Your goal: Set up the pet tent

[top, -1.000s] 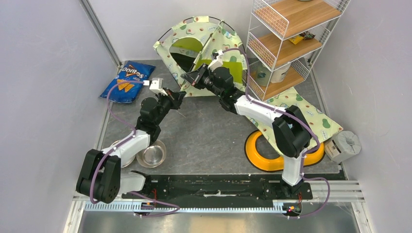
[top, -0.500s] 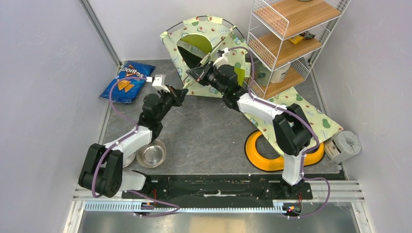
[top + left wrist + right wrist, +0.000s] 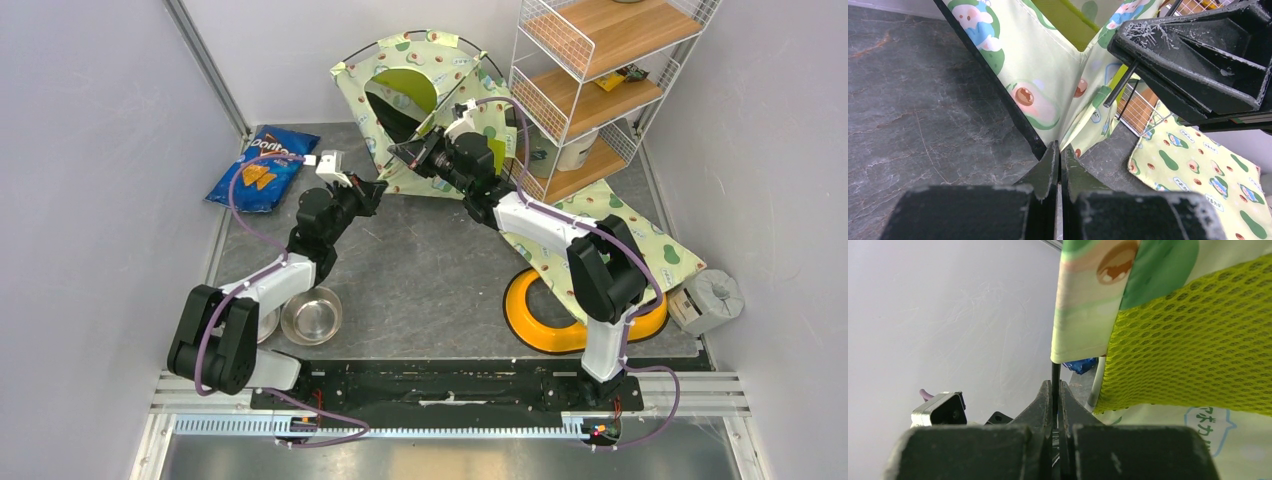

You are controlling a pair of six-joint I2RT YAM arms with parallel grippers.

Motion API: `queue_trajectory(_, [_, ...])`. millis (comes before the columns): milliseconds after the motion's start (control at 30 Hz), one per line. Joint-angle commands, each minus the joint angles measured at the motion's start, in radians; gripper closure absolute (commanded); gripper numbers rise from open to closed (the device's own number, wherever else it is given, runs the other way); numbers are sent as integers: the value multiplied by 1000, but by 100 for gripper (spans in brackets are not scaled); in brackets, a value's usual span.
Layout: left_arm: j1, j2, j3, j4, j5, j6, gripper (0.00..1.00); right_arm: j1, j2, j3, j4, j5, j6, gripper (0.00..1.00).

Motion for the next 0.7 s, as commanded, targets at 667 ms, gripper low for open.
queue_trajectory(667, [44, 45, -46, -240, -43, 38, 98, -193, -74, -21, 97, 487, 28, 100])
